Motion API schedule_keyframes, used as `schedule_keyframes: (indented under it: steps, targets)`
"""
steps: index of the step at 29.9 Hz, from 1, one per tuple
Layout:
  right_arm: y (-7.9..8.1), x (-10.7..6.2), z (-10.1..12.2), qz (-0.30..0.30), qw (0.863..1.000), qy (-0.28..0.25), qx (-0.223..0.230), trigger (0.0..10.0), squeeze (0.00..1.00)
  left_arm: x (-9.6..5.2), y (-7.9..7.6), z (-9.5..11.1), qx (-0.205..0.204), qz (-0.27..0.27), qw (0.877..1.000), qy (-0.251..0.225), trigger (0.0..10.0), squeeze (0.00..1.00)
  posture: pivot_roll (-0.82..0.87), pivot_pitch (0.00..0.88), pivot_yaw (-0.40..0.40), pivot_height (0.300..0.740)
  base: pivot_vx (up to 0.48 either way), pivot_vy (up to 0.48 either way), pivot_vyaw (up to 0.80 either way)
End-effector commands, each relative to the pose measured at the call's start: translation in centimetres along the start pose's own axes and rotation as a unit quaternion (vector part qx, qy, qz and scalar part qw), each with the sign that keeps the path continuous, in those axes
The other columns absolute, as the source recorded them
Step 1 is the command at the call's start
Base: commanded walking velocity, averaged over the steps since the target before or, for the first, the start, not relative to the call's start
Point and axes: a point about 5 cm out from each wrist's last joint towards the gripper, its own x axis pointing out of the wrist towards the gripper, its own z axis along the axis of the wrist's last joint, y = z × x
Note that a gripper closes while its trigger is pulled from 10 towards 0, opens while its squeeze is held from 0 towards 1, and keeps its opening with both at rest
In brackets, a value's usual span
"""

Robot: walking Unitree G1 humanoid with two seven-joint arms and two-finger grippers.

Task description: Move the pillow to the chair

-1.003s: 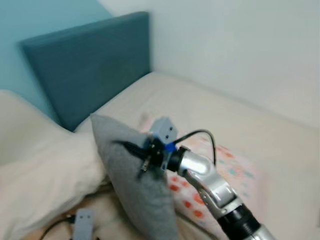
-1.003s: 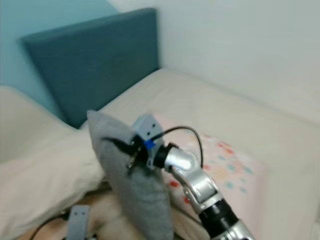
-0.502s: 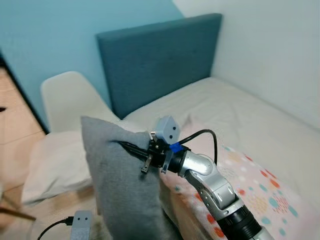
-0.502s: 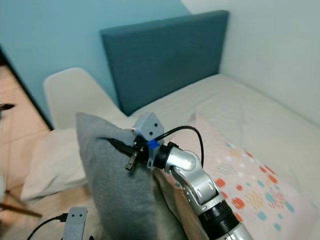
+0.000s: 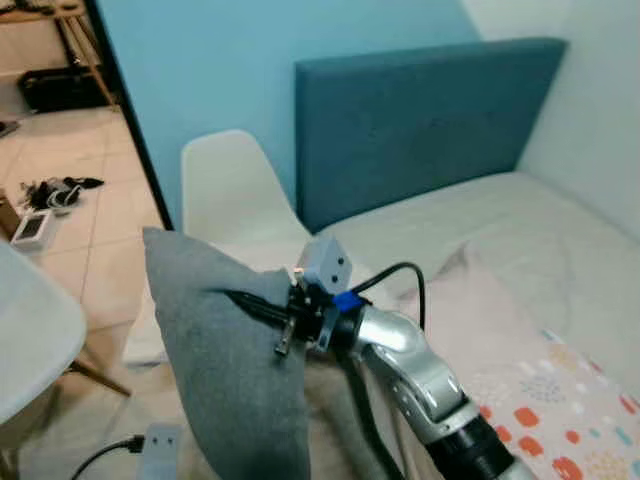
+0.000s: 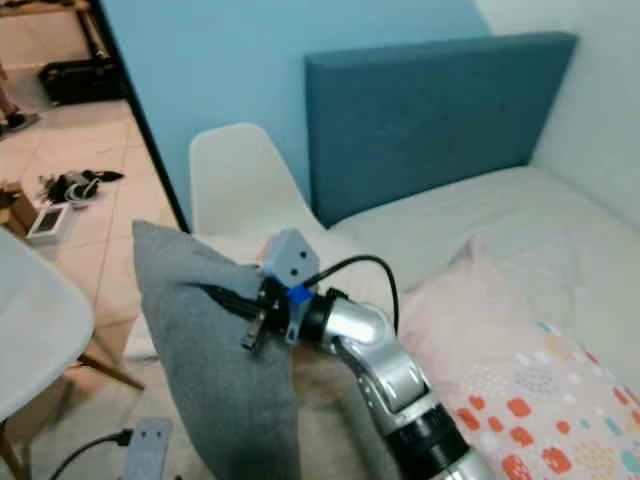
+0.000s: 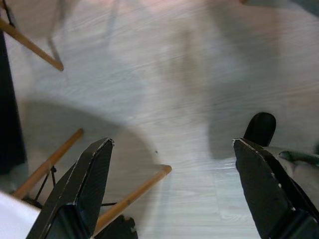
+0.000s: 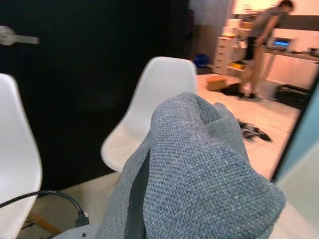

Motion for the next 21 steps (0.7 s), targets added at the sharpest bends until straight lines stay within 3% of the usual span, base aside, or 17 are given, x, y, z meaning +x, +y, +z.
schedule_keyframes:
  steps: [1, 13, 19, 21]
  targets:
    - [0.2, 0.4, 1.3, 0.008, 0.999, -0.032, -0.011, 0.0, 0.00, -0.2, 0.0, -0.8, 0.004, -0.005, 1.000, 0.010, 10.0, 0.00, -0.20, 0.077, 0.003, 0.740, 0.000, 0.000, 0.79]
    - [-0.2, 0.3, 1.9, -0.001, 0.999, -0.040, -0.019, 0.0, 0.00, -0.1, -0.6, 0.1, -0.005, -0.024, 1.000, -0.010, 10.0, 0.00, -0.21, 0.083, 0.011, 0.740, 0.000, 0.000, 0.79]
    - [-0.4, 0.3, 2.4, 0.002, 0.999, -0.047, -0.025, 0.0, 0.00, 0.1, -0.6, 1.0, -0.015, -0.025, 0.999, -0.025, 10.0, 0.00, -0.21, 0.084, 0.010, 0.740, 0.000, 0.000, 0.79]
    - [-0.5, 0.4, 2.7, 0.004, 0.998, -0.051, -0.029, 0.0, 0.00, 0.2, -0.6, 2.1, -0.012, -0.028, 0.998, -0.049, 10.0, 0.00, -0.21, 0.085, 0.010, 0.740, 0.000, 0.000, 0.79]
